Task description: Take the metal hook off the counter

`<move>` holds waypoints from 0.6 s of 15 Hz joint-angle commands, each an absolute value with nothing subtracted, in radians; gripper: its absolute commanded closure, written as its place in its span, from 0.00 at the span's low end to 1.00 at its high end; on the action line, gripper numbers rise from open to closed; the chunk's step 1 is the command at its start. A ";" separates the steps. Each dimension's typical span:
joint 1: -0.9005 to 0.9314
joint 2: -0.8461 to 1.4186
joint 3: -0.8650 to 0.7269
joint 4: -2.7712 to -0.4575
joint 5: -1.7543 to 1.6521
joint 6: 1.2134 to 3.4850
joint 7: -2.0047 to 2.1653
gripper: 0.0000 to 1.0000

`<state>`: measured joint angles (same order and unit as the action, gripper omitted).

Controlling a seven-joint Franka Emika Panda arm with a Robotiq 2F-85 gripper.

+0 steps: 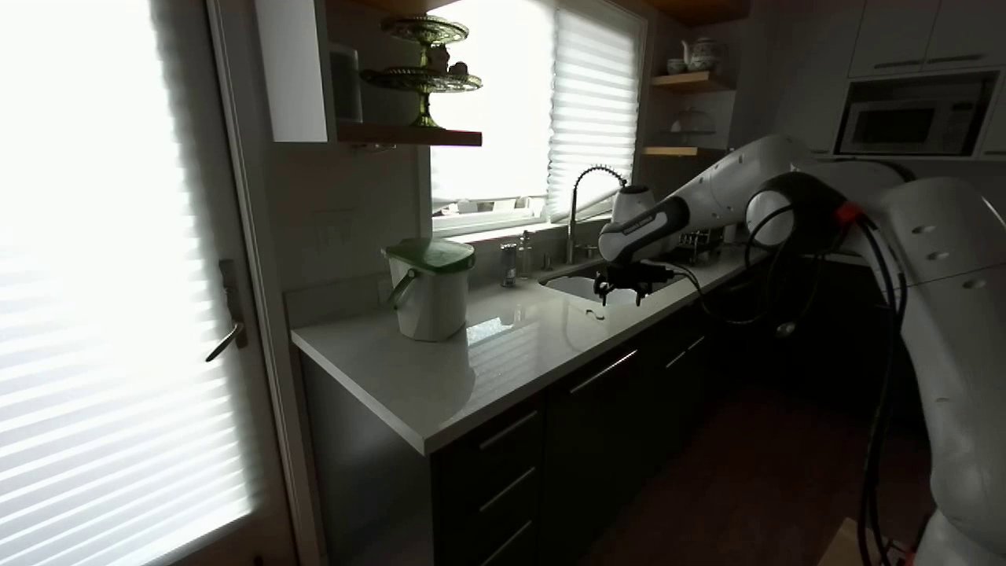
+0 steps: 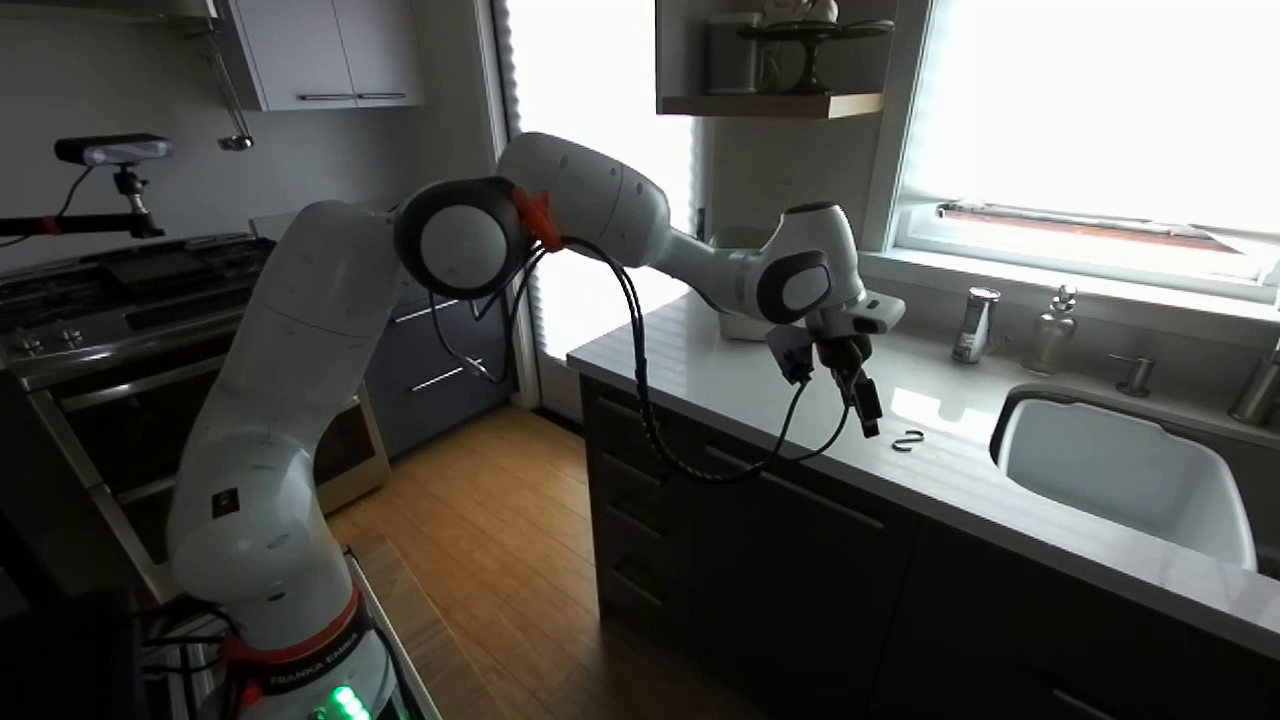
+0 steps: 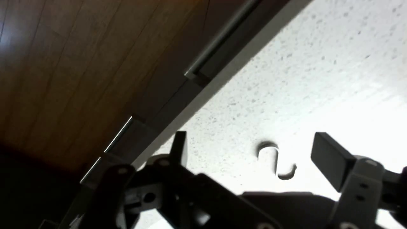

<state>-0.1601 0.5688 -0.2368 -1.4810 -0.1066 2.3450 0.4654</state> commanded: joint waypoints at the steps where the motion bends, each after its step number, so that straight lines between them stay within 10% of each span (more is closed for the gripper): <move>1: -0.167 0.732 -0.264 -1.286 -0.058 2.350 0.565 0.00; 9: -0.166 0.859 -0.282 -1.169 -0.068 2.555 0.576 0.00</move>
<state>-0.1665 0.8598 -0.2820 -1.1683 -0.0682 2.5554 0.5759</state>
